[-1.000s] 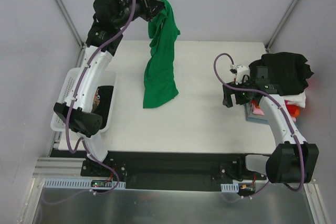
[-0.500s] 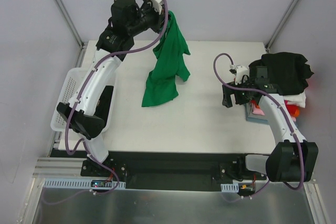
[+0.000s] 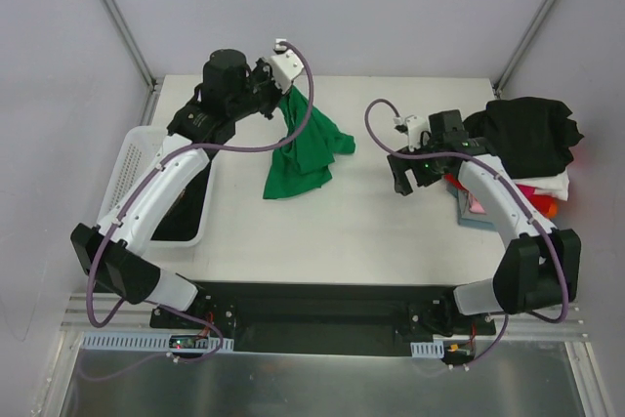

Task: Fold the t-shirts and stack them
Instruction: Move the tshirt to the center of the board

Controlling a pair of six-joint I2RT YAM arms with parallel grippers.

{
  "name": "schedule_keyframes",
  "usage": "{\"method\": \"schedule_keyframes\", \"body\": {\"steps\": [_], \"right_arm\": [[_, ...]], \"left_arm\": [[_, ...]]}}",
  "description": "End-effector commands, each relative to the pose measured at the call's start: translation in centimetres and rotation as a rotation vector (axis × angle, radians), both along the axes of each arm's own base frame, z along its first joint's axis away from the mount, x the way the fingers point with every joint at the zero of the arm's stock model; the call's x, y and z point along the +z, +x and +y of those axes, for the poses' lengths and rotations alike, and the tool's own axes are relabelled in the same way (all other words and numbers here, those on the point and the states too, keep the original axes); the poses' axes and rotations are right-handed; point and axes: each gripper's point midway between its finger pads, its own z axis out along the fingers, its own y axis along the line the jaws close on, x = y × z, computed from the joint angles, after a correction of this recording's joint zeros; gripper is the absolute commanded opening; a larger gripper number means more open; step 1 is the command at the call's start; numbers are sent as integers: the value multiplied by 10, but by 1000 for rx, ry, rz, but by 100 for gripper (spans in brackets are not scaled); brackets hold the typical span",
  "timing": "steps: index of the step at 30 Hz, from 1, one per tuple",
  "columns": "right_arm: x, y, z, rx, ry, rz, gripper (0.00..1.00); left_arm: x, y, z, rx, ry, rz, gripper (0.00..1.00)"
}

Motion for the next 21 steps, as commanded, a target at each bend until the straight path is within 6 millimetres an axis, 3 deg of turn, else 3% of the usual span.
{"method": "schedule_keyframes", "body": {"steps": [1, 5, 8, 9, 11, 12, 14, 15, 16, 17, 19, 21], "right_arm": [[14, 19, 13, 41, -81, -65, 97], [22, 34, 22, 56, -101, -99, 97], [22, 37, 32, 105, -117, -122, 97], [20, 39, 35, 116, -126, -119, 97], [19, 38, 45, 157, -127, -117, 97], [21, 41, 50, 169, -120, -123, 98], [9, 42, 60, 197, -137, -89, 95], [7, 44, 65, 207, -143, -80, 95], [-3, 45, 74, 230, -168, -47, 95], [-6, 47, 80, 241, -178, -41, 95], [-9, 50, 99, 280, -190, -33, 95], [-27, 53, 110, 306, -202, 13, 93]], "left_arm": [[13, 3, 40, 128, 114, -158, 0], [16, 16, 67, 253, 170, -206, 0], [30, 32, 85, 361, 197, -255, 0], [45, 37, 91, 389, 201, -291, 0], [46, 56, 100, 442, 232, -296, 0], [63, 61, 106, 471, 234, -329, 0], [59, 79, 113, 503, 266, -326, 0], [68, 84, 117, 526, 273, -345, 0], [67, 90, 119, 537, 282, -345, 0], [57, 101, 121, 544, 305, -328, 0], [53, 108, 125, 565, 316, -323, 0], [37, 114, 128, 569, 337, -294, 0]]}}
